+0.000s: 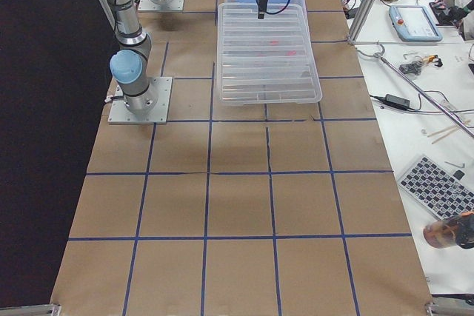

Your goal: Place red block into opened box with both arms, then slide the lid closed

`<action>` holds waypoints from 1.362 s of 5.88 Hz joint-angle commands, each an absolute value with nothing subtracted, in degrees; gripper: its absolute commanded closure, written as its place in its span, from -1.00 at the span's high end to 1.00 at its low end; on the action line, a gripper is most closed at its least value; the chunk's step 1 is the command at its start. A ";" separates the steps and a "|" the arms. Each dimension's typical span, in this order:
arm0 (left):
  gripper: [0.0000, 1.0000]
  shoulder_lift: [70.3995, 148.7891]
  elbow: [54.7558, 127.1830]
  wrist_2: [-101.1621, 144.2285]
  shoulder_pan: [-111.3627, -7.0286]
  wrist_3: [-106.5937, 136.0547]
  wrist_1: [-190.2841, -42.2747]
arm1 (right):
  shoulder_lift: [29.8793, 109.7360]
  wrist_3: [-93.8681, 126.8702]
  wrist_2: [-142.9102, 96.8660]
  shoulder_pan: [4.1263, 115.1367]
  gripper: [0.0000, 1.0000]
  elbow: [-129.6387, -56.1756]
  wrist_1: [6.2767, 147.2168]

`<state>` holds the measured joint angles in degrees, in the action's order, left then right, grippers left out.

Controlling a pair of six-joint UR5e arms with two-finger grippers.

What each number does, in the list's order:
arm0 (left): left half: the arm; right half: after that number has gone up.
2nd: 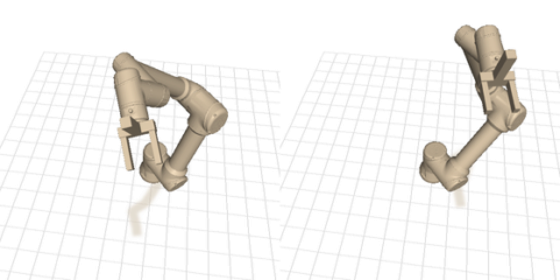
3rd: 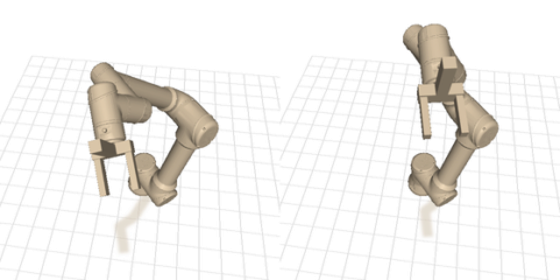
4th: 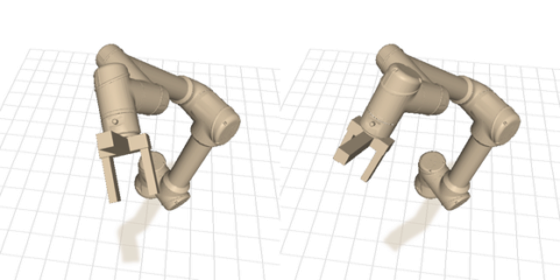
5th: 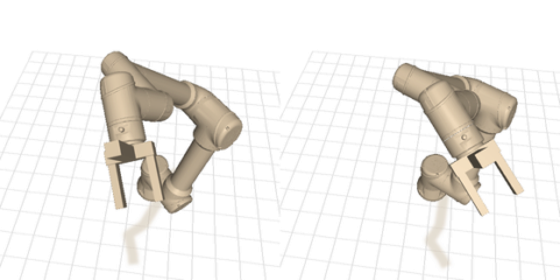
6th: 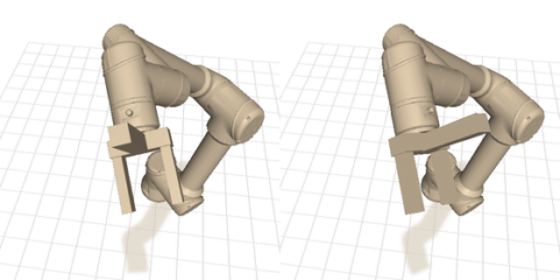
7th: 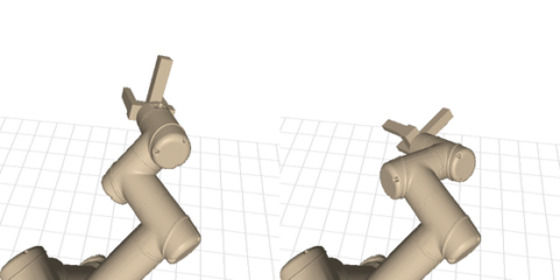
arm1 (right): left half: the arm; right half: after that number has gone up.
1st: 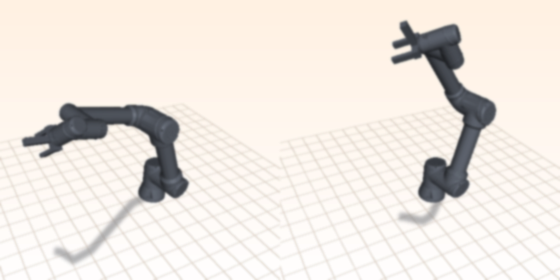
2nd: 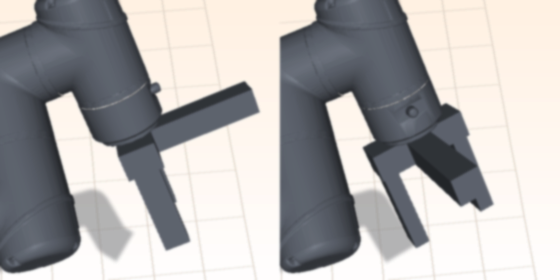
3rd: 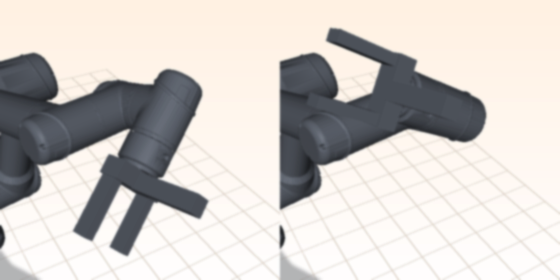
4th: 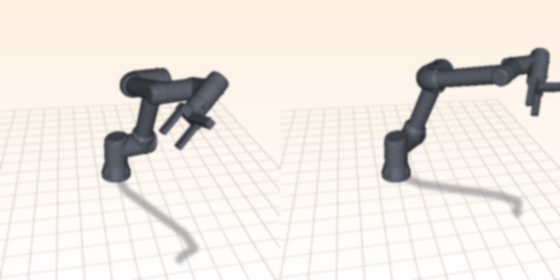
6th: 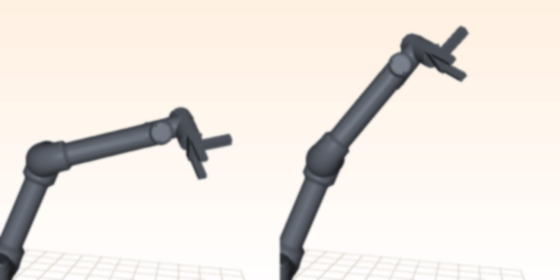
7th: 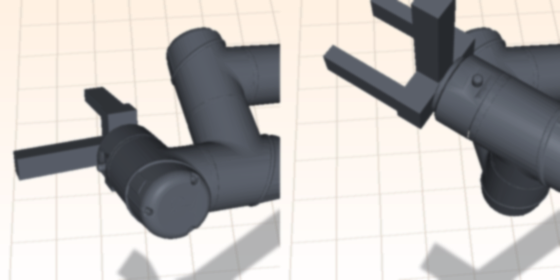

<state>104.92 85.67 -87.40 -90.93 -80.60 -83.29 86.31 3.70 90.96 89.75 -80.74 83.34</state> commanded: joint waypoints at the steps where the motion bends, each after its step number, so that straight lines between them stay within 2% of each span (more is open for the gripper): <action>1: -1.00 110.36 87.87 -87.01 -96.31 -76.55 -76.44 | 86.31 3.69 90.97 89.74 1.00 -80.86 83.32; 4: -0.97 112.84 97.45 -87.80 -96.59 -77.17 -66.12 | 86.48 3.69 91.05 89.74 1.00 -81.03 83.23; 8: -0.88 116.27 98.43 -87.63 -96.59 -76.99 -63.91 | 86.57 3.69 91.05 89.74 1.00 -81.39 83.23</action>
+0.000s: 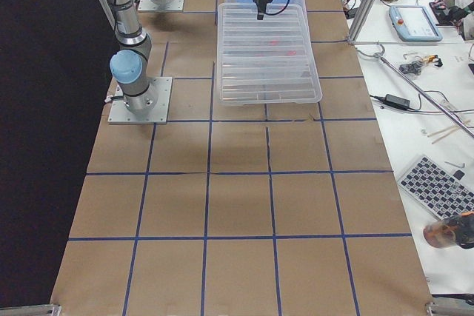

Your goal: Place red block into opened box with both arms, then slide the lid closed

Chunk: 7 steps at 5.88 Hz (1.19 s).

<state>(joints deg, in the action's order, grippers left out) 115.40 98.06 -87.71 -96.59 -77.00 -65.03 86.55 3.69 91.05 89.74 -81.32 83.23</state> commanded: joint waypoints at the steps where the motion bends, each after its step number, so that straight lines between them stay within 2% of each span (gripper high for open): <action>1: -0.88 117.06 98.44 -87.80 -96.59 -77.17 -63.20 | 86.57 3.69 91.05 89.74 1.00 -81.39 83.23; 2: -0.74 117.59 98.35 -87.89 -96.59 -77.34 -63.02 | 86.57 3.69 91.05 89.74 1.00 -81.47 83.23; 3: -0.44 118.47 98.35 -87.89 -96.59 -77.34 -61.97 | 86.57 3.69 91.05 89.74 1.00 -81.47 83.23; 4: 0.95 117.87 98.35 -87.72 -96.59 -77.26 -61.70 | 86.57 3.69 91.05 89.74 1.00 -81.47 83.23; 7: 0.96 114.80 94.24 -87.80 -96.15 -77.52 -67.20 | 86.57 3.69 91.14 89.74 1.00 -81.56 83.23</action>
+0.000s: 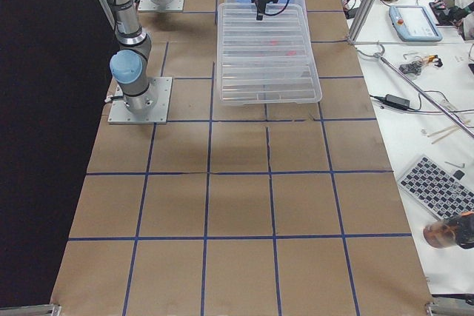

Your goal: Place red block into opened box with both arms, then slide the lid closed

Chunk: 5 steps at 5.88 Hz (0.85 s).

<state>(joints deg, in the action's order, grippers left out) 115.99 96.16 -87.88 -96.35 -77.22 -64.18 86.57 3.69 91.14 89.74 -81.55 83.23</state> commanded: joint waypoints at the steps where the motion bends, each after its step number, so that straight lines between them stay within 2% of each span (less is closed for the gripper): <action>1: 0.96 113.74 90.22 -87.89 -96.24 -77.52 -73.59 | 86.57 3.69 91.23 89.74 1.00 -81.56 83.23; 3: 0.96 111.99 80.03 -87.63 -96.85 -77.52 -88.36 | 86.66 3.69 91.32 89.65 1.00 -81.56 83.23; 5: 0.96 105.24 75.25 -87.54 -96.51 -73.51 -101.44 | 86.66 3.69 91.41 89.74 1.00 -81.56 83.23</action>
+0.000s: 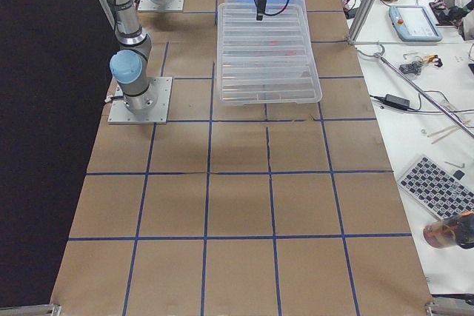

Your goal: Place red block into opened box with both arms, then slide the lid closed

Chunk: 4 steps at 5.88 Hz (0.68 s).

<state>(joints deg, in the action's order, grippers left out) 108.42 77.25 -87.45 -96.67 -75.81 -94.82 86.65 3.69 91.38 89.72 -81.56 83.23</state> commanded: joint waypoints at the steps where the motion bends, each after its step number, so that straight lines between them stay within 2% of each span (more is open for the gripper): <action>1: 0.97 103.03 76.63 -88.06 -96.33 -68.60 -102.30 | 86.66 3.69 91.49 89.74 1.00 -81.56 83.23; 4: 0.96 97.05 78.90 -87.63 -94.32 -51.80 -104.95 | 86.57 3.52 91.76 89.56 1.00 -81.65 83.14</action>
<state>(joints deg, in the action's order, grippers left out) 99.01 77.46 -87.87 -95.38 -55.78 -105.22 86.64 3.63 91.62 89.69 -81.59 83.16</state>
